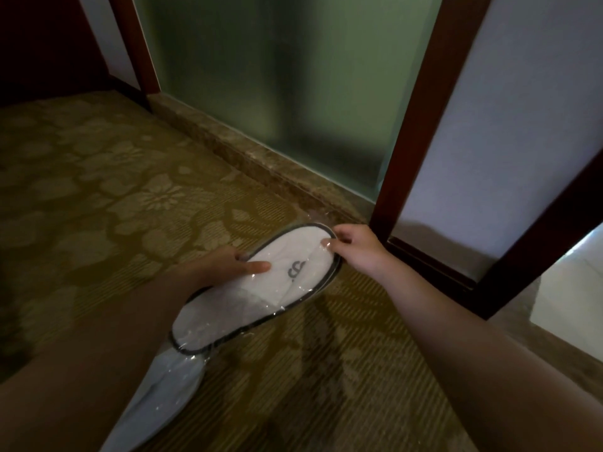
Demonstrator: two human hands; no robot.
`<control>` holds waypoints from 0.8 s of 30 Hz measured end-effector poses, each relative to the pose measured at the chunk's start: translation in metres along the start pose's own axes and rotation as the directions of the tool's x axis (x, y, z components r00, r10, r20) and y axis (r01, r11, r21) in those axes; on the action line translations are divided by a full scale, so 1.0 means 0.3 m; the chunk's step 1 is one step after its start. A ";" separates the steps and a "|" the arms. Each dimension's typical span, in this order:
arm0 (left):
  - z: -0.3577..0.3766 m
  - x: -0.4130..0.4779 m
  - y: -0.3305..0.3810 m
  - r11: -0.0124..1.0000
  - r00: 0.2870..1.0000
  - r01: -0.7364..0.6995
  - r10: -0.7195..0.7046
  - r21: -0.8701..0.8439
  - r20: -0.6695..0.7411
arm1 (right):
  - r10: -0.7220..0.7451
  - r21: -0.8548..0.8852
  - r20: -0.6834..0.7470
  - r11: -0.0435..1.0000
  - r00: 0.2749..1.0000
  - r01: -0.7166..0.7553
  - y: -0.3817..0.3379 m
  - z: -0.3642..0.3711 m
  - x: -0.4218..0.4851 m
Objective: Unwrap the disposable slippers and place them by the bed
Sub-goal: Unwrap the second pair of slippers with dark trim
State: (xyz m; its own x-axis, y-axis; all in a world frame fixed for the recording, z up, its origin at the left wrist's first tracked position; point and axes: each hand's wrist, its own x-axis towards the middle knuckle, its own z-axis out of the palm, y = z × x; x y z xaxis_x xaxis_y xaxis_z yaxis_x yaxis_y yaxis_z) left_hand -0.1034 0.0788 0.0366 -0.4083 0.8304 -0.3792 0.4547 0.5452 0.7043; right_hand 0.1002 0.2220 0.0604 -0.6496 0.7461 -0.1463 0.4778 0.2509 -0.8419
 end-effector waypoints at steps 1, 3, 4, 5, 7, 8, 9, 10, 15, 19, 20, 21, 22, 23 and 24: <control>0.000 -0.004 0.007 1.000 1.000 -0.008 0.008 -0.019 -0.011 | -0.004 0.027 -0.038 1.000 0.999 0.005 -0.004 -0.006 0.002; 0.003 0.008 -0.001 0.999 0.999 -0.029 0.027 -0.045 -0.031 | 0.012 0.085 -0.135 0.996 0.991 0.000 -0.002 -0.016 0.006; 0.005 0.013 -0.010 0.998 0.998 -0.048 0.046 -0.047 -0.035 | 0.029 0.117 -0.191 0.993 0.981 -0.006 0.002 -0.022 0.009; 0.007 0.008 -0.012 0.998 0.998 -0.061 0.059 -0.036 -0.038 | 0.052 0.152 -0.248 0.988 0.967 -0.014 0.007 -0.028 0.011; 0.011 0.004 -0.021 0.998 0.997 -0.062 0.063 0.018 -0.037 | 0.121 0.244 -0.335 0.969 0.934 -0.038 0.020 -0.041 0.017; 0.014 0.003 -0.022 0.997 0.998 -0.058 0.060 0.047 -0.032 | 0.167 0.308 -0.358 0.950 0.919 -0.053 0.026 -0.048 0.019; 0.018 -0.001 -0.016 0.996 0.998 -0.052 0.054 0.077 -0.030 | 0.216 0.379 -0.370 0.923 0.904 -0.065 0.032 -0.054 0.018; 0.024 -0.002 -0.013 0.994 0.998 -0.046 0.049 0.101 -0.032 | 0.267 0.453 -0.371 0.888 0.889 -0.077 0.039 -0.058 0.020; 0.032 0.000 -0.015 0.997 0.998 -0.054 0.056 0.062 -0.029 | 0.364 0.681 -0.208 0.720 0.908 -0.133 0.065 -0.067 0.012; 0.031 0.018 -0.029 0.994 0.996 -0.087 0.089 0.059 -0.031 | 0.350 0.661 -0.115 0.726 0.929 -0.192 0.088 -0.075 0.000; 0.034 0.025 -0.032 0.994 0.994 -0.100 0.102 0.051 -0.034 | 0.365 0.644 -0.136 0.739 0.921 -0.197 0.093 -0.080 0.004; 0.039 0.028 -0.030 0.992 0.992 -0.115 0.116 0.044 -0.038 | 0.382 0.635 -0.169 0.747 0.909 -0.196 0.098 -0.088 0.010; 0.046 0.034 -0.026 0.992 0.992 -0.121 0.123 0.036 -0.038 | 0.402 0.635 -0.211 0.749 0.891 -0.187 0.107 -0.098 0.016; 0.049 0.041 -0.023 0.992 0.992 -0.123 0.123 0.027 -0.033 | 0.426 0.643 -0.260 0.746 0.867 -0.174 0.119 -0.110 0.024; 0.053 0.045 -0.018 0.993 0.993 -0.113 0.114 0.012 -0.027 | 0.451 0.658 -0.310 0.738 0.837 -0.154 0.129 -0.122 0.028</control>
State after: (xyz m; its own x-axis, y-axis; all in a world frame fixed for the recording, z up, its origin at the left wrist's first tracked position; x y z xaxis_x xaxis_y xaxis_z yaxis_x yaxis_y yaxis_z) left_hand -0.0989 0.0889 0.0181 -0.3754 0.8835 -0.2800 0.5079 0.4488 0.7353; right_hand 0.1347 0.2606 0.0457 -0.1450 0.9287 -0.3414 0.0637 -0.3355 -0.9399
